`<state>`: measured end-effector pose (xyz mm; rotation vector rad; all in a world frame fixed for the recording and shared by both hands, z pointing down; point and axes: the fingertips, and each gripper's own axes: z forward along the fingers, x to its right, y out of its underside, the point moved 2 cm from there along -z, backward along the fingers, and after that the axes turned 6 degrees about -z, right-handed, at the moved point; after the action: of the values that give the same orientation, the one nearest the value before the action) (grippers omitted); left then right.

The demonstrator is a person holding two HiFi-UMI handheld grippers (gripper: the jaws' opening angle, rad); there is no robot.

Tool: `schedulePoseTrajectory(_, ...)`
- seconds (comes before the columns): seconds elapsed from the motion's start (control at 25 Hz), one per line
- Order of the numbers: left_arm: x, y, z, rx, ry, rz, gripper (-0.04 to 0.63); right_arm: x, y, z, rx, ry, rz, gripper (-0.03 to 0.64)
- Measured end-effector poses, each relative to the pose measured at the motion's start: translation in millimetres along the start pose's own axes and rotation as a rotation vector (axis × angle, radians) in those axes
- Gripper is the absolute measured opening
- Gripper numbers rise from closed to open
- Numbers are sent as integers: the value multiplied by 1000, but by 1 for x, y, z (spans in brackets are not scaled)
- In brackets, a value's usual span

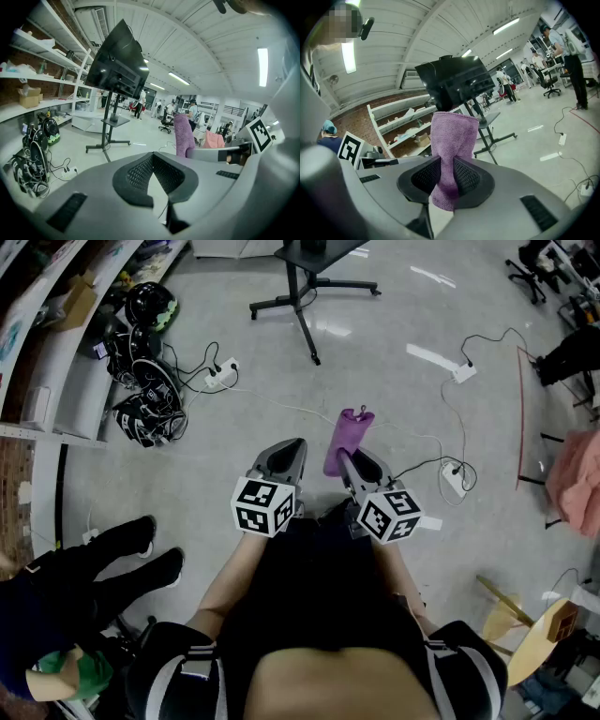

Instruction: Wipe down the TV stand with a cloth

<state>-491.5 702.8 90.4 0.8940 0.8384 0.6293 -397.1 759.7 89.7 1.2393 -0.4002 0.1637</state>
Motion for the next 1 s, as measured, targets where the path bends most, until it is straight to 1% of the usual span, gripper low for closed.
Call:
schedulePoseTrajectory(0.12,-17,2,-20,-6,15,22,8,-26,7,9,21,7,6,95)
schedulePoseTrajectory(0.24,-31,6,-37,-13,40,28,8,-47,14,16,32,26,10,95)
schedulePoseTrajectory(0.4,-41,9,-45,-28,80,41,8,-63,17,22,26,68,-36,95)
schedulePoseTrajectory(0.48,-47,8,-46,-34,91,40,8,-68,17,24,21,74,-35,96)
schedulePoseTrajectory(0.8,-53,-2,-47,-23,120,15,8,-65,1,23,56,123,-27,95)
schedulePoseTrajectory(1.0,-62,-7,-36,-16,104,11,8,-50,-2,28,60,137,-10,96)
